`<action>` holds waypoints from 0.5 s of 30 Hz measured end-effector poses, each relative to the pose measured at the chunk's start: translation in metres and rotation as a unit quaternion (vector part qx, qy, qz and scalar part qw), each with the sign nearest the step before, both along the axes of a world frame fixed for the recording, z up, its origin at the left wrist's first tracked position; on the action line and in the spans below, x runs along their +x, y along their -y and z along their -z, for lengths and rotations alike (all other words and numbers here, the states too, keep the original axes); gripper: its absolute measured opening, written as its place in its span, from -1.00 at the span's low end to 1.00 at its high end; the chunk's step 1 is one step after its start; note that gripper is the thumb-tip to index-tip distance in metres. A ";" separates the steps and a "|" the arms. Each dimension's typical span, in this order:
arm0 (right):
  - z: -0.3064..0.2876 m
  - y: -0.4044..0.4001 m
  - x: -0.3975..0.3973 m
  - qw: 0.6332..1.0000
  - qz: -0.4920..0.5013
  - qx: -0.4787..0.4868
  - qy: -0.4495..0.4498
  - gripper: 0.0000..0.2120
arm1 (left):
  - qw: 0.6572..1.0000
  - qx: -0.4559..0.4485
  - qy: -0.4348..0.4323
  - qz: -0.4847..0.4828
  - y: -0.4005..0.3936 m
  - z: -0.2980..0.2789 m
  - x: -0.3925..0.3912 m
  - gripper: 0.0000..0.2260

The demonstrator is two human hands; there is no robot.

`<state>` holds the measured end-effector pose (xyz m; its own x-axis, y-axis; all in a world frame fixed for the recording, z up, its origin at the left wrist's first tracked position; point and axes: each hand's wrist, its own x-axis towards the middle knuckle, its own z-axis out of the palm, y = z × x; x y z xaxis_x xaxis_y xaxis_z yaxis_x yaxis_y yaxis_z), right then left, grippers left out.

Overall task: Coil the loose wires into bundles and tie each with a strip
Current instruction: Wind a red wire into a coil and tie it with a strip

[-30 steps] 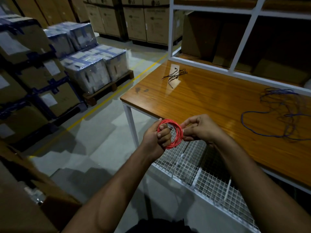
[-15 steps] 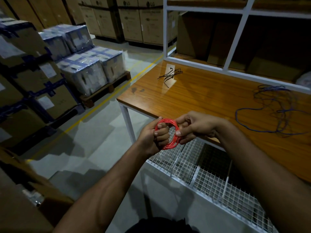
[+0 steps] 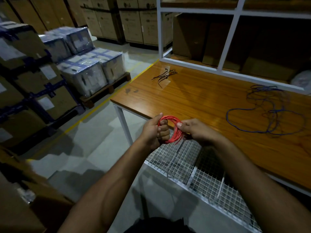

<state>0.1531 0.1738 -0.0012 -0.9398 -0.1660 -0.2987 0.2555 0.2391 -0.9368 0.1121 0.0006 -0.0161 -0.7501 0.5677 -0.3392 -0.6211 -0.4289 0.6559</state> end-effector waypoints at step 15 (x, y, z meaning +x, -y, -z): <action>0.025 -0.006 -0.026 0.973 0.180 -0.119 -0.082 -0.69 | 0.976 -0.138 -0.166 -0.025 -0.045 0.012 -0.014 -0.69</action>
<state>0.1276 0.1796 -0.0263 -0.9814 0.1371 -0.1340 0.1256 -0.0681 -0.9897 0.0986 0.0460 -0.0284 -0.8690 0.4494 -0.2073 -0.3375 -0.2319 0.9123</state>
